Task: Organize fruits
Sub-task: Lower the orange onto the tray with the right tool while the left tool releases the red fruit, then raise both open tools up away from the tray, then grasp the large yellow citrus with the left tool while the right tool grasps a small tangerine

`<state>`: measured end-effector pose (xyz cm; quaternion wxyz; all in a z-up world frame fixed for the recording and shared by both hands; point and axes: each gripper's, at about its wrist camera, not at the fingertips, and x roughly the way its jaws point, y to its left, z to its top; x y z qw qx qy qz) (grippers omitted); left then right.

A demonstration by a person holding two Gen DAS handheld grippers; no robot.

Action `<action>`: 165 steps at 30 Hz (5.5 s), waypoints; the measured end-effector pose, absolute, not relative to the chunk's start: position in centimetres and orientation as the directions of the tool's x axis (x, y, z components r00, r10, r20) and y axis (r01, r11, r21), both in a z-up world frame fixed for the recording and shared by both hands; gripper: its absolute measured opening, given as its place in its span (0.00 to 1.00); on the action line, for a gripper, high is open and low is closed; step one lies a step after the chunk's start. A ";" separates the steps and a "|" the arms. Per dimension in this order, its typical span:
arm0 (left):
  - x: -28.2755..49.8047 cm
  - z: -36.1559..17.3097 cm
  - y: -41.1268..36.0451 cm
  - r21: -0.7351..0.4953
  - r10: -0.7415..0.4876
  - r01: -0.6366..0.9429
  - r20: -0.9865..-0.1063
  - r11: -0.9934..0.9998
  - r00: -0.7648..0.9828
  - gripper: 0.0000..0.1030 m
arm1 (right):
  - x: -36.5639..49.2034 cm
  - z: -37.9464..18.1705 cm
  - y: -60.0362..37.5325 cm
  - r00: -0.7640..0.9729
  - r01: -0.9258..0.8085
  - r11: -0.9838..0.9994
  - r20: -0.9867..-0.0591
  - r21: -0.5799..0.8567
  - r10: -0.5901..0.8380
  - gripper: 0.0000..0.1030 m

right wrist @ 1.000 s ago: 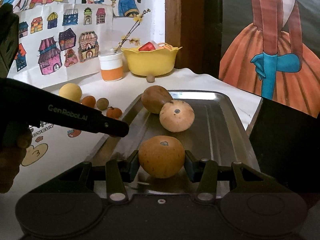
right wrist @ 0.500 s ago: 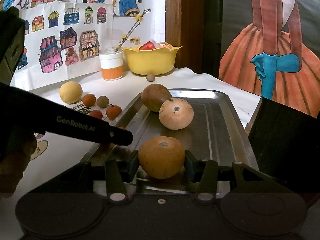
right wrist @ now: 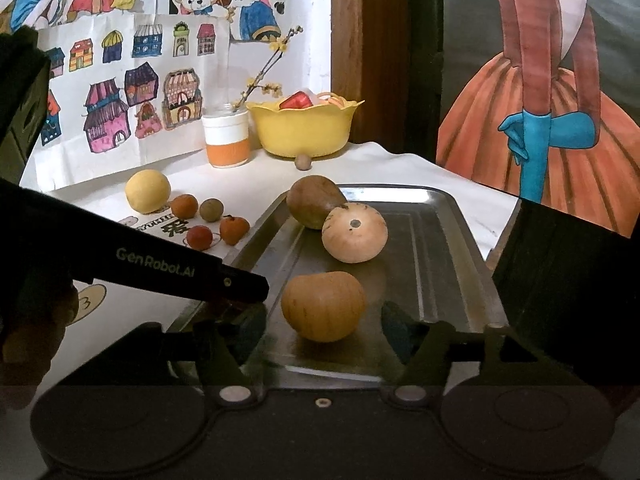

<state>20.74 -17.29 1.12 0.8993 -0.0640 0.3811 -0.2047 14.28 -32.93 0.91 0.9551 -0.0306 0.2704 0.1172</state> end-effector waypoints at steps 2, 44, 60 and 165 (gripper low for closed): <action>20.4 1.3 -17.3 -0.276 -0.418 0.315 -0.658 0.908 0.627 0.28 | 13.5 1.3 -33.1 0.833 -0.234 0.972 -0.515 0.002 0.201 0.76; 2.6 13.6 -4.0 -0.038 -0.118 0.114 -0.492 0.993 0.862 1.00 | -0.2 24.3 -34.3 0.831 -0.510 0.837 -0.366 -0.198 0.420 0.99; 9.8 19.1 1.6 -0.070 0.024 -0.058 -0.415 0.996 0.910 1.00 | 14.7 27.1 -27.6 0.759 -0.641 0.751 -0.279 -0.160 0.588 1.00; 29.9 0.9 1.9 -0.335 -0.223 -0.021 -0.673 0.942 0.705 0.56 | 31.7 2.2 -14.3 0.452 -0.761 0.643 -0.786 -0.093 0.421 0.34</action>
